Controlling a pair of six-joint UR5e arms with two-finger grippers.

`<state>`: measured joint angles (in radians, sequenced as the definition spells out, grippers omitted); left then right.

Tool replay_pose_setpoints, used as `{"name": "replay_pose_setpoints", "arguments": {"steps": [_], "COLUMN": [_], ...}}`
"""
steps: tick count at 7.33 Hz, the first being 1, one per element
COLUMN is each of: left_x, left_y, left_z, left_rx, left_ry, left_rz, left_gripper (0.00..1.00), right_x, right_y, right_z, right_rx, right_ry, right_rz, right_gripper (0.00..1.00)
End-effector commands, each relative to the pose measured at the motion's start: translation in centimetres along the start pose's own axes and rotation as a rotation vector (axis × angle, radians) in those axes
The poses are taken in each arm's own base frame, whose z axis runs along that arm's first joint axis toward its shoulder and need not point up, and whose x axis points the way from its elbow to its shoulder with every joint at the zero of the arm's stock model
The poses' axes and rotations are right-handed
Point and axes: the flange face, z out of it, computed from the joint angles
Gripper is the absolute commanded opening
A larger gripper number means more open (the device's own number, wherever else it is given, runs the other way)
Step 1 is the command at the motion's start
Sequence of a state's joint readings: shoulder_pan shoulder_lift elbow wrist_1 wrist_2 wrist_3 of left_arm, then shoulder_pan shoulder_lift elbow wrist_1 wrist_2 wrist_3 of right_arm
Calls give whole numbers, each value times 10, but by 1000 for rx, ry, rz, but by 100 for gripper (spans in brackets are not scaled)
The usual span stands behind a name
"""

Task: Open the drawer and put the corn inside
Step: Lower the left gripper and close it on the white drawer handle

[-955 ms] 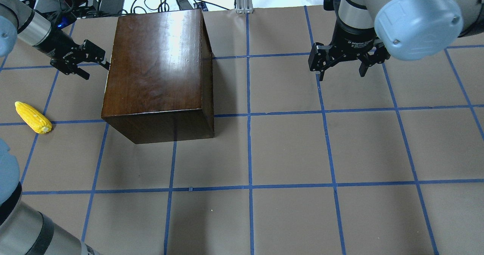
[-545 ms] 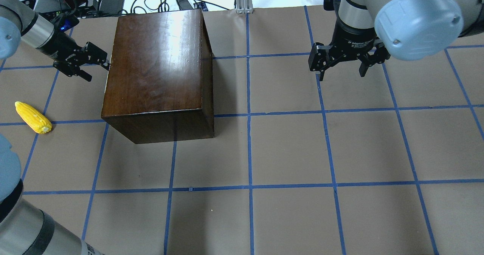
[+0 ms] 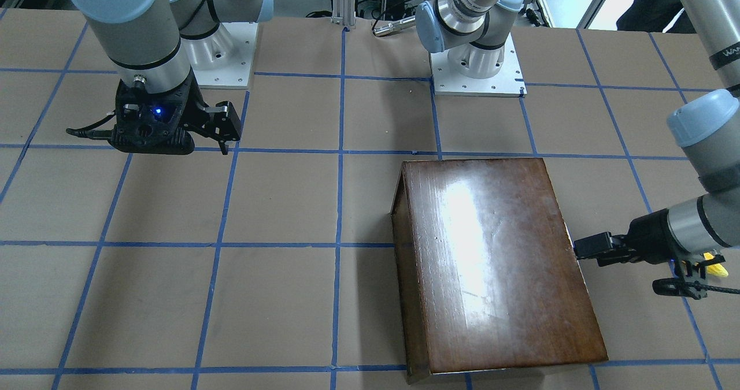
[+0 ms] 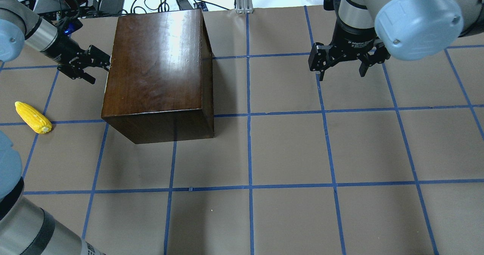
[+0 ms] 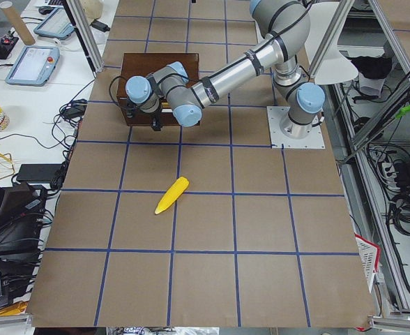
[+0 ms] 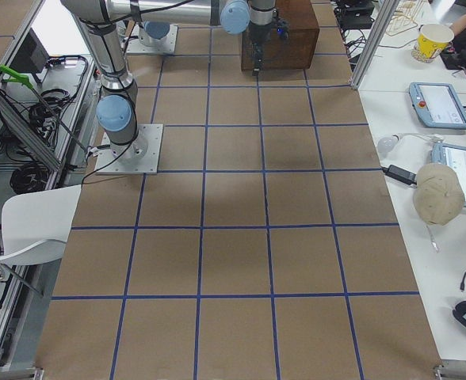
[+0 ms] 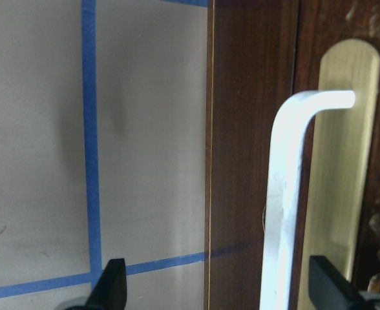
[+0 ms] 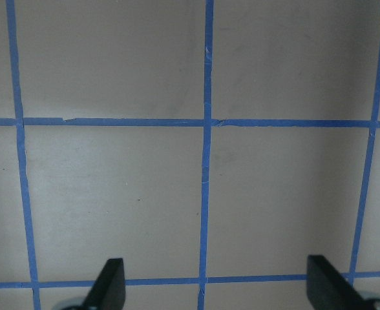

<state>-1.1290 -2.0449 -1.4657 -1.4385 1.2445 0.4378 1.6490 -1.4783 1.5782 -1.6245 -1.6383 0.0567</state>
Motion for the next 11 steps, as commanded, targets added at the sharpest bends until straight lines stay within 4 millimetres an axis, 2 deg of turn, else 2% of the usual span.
{"name": "replay_pose_setpoints", "arguments": {"steps": [1, 11], "left_x": [-2, -6], "left_y": [-3, -3], "left_z": [3, 6], "left_rx": [1, 0], "left_ry": [4, -9], "left_rz": [4, 16], "left_gripper": [100, 100], "right_x": [0, 0], "right_y": [0, 0], "right_z": [0, 1], "right_rx": [0, -1], "right_ry": [0, 0], "right_rz": [0, 0], "right_gripper": [100, 100]}}
